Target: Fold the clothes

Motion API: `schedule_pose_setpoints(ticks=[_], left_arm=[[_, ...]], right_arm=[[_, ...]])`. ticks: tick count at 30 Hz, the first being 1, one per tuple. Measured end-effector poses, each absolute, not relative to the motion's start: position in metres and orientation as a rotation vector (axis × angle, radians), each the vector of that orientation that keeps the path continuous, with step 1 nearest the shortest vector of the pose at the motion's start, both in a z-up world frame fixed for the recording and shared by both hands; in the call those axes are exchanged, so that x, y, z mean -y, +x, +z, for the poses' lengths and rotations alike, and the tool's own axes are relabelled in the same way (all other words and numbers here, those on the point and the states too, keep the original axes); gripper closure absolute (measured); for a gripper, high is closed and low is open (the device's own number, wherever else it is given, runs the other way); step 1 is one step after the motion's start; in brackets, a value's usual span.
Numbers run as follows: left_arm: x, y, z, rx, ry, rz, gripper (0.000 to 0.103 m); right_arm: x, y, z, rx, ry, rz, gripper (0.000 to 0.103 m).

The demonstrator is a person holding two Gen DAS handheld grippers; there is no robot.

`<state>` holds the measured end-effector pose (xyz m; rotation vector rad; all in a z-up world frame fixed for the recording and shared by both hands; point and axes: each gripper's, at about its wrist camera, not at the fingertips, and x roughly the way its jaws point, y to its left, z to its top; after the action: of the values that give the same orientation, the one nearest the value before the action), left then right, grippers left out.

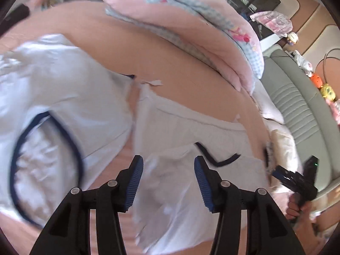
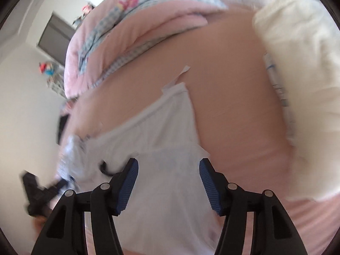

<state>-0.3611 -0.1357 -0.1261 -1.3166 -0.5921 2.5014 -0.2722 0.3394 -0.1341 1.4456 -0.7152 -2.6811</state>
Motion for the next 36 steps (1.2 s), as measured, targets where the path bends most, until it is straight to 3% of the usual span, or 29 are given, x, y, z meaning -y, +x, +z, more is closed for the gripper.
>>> schedule_pose_setpoints(ticks=[4,6,10,12,18,23,27,28,29,30,32,36], left_arm=[[0.144,-0.307,-0.160,0.668,-1.363,2.486,0.056],[0.149,-0.284,-0.175,0.790,-1.341,2.509,0.056],[0.156,-0.234,-0.194,1.296,-1.158,2.502,0.056],[0.146,-0.217,-0.204,1.448,-1.141,2.449,0.056],[0.109,-0.239,-0.207,1.338,-1.152,2.397,0.056],[0.121,-0.262,-0.216,1.582,-1.077,2.360,0.056],[0.126,-0.274,-0.222,1.618,-1.066,2.402,0.056],[0.125,-0.278,-0.222,1.596,-1.077,2.415,0.063],[0.124,-0.281,-0.221,1.557,-1.108,2.424,0.081],[0.122,-0.285,-0.219,1.517,-1.138,2.433,0.083],[0.125,-0.281,-0.211,1.501,-1.149,2.445,0.086],[0.118,-0.259,-0.186,1.369,-1.154,2.497,0.087]], right_arm=[[-0.344,-0.229,-0.128,0.593,1.419,-2.813,0.043],[-0.346,-0.208,-0.127,0.563,1.409,-2.865,0.041],[-0.357,-0.175,-0.149,0.903,1.448,-2.794,0.038],[-0.363,-0.159,-0.161,1.071,1.461,-2.745,0.038],[-0.336,-0.164,-0.168,1.238,1.442,-2.513,0.038],[-0.322,-0.194,-0.173,1.125,1.398,-2.655,0.038],[-0.327,-0.209,-0.174,1.170,1.340,-2.720,0.038],[-0.327,-0.211,-0.174,1.186,1.322,-2.733,0.039],[-0.327,-0.212,-0.174,1.182,1.314,-2.749,0.045],[-0.324,-0.215,-0.173,1.136,1.325,-2.770,0.063],[-0.323,-0.212,-0.165,1.106,1.307,-2.795,0.081],[-0.320,-0.196,-0.135,1.009,1.235,-2.874,0.086]])
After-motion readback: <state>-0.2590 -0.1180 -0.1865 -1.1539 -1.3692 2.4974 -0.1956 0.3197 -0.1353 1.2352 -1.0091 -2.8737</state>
